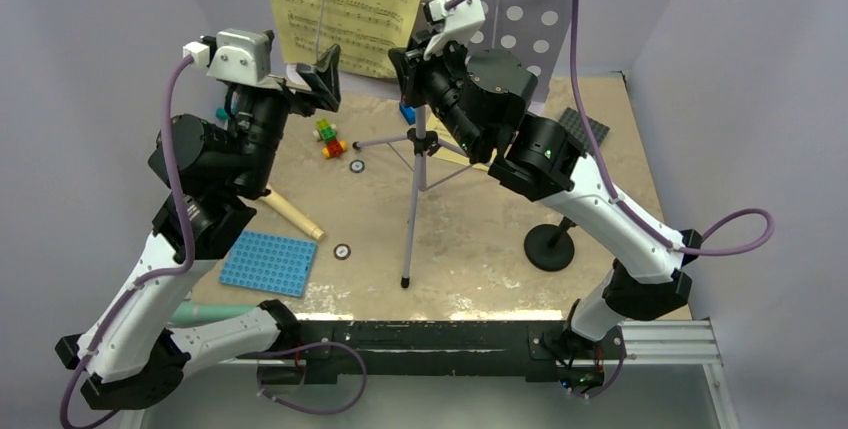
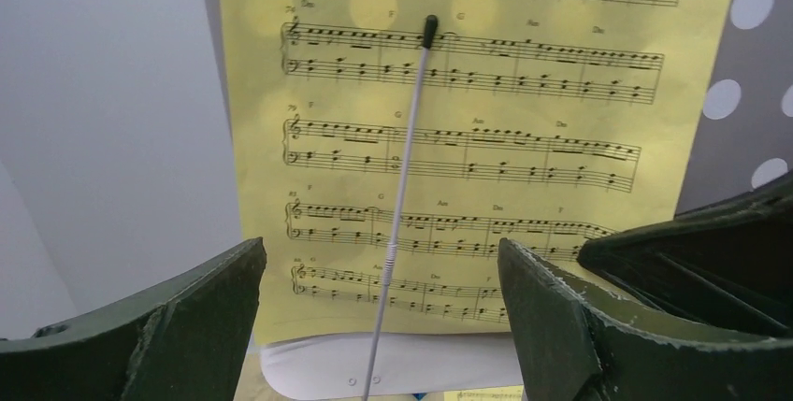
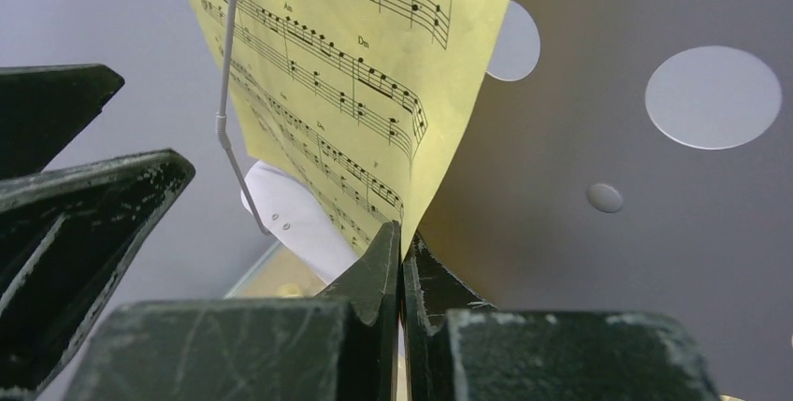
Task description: Pack up the instrument practice props
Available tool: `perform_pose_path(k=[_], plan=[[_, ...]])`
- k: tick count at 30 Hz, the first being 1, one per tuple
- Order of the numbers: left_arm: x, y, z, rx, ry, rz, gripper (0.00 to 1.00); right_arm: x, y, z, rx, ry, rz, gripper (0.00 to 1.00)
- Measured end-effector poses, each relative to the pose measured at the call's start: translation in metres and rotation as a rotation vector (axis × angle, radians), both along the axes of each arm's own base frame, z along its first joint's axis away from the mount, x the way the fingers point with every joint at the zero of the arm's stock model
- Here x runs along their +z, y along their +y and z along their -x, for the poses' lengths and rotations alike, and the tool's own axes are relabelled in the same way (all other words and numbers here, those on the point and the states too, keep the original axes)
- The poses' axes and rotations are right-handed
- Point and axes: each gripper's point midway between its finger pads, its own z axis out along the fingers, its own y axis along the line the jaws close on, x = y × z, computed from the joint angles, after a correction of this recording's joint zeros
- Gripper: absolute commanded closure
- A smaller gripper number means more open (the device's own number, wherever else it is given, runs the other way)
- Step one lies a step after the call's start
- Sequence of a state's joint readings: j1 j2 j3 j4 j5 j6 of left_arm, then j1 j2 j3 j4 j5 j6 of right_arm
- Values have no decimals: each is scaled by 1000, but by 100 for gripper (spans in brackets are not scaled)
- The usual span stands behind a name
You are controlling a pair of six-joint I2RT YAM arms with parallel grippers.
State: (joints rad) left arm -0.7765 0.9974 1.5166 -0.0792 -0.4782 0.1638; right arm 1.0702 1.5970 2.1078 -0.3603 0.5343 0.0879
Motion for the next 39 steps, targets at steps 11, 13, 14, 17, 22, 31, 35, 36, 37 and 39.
perform_pose_path(k=[11, 13, 14, 17, 22, 31, 35, 36, 37, 39], plan=[[17, 18, -3, -43, -19, 90, 23, -1, -1, 1, 4, -5, -4, 100], [21, 13, -5, -61, -26, 83, 24, -2, -1, 1, 4, -5, -4, 100], [22, 11, -6, -70, -27, 77, 26, -2, -1, 1, 5, -5, -4, 100], [21, 2, -13, -93, -22, 58, 31, -2, -1, 1, 5, -5, -4, 100], [7, -15, -33, -113, 25, 17, 35, -2, 0, 1, 7, -6, -4, 100], [-6, -21, -51, -97, 69, -8, 51, 0, 1, 4, 25, -10, -5, 100], [-2, -19, -50, -96, 62, 2, 60, 1, -1, 6, 28, -12, -8, 100], [-2, -19, -50, -96, 62, 3, 61, 0, -1, 6, 28, -12, -8, 100], [-2, -19, -50, -97, 62, 2, 62, 1, -2, 6, 29, -13, -9, 100], [-2, -19, -50, -99, 62, 0, 64, 1, -2, 6, 29, -13, -8, 100]])
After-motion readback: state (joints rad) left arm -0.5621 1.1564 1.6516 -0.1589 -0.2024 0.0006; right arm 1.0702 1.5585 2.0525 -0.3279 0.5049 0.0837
